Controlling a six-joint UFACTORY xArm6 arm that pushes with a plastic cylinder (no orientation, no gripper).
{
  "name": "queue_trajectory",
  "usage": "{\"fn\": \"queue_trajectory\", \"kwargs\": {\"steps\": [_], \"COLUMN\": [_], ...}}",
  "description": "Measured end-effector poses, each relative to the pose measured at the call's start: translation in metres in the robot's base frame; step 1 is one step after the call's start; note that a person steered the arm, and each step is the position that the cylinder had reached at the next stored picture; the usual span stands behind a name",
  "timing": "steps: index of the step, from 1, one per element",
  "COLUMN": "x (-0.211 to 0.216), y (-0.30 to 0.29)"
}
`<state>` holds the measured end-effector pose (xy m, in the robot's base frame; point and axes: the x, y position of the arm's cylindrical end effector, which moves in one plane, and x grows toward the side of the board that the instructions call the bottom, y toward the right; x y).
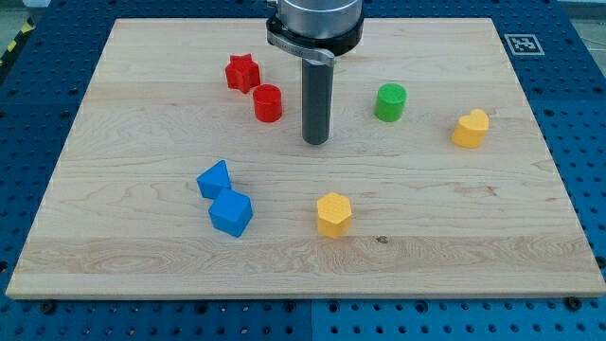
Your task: Push the red circle diagonally to the red star
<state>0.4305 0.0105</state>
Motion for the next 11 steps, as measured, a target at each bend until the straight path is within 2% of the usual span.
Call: {"fn": "queue_trajectory", "kwargs": {"steps": [4, 6, 8, 11], "x": [-0.070, -0.061, -0.048, -0.031], "y": [-0.030, -0.078, -0.053, -0.057]}}
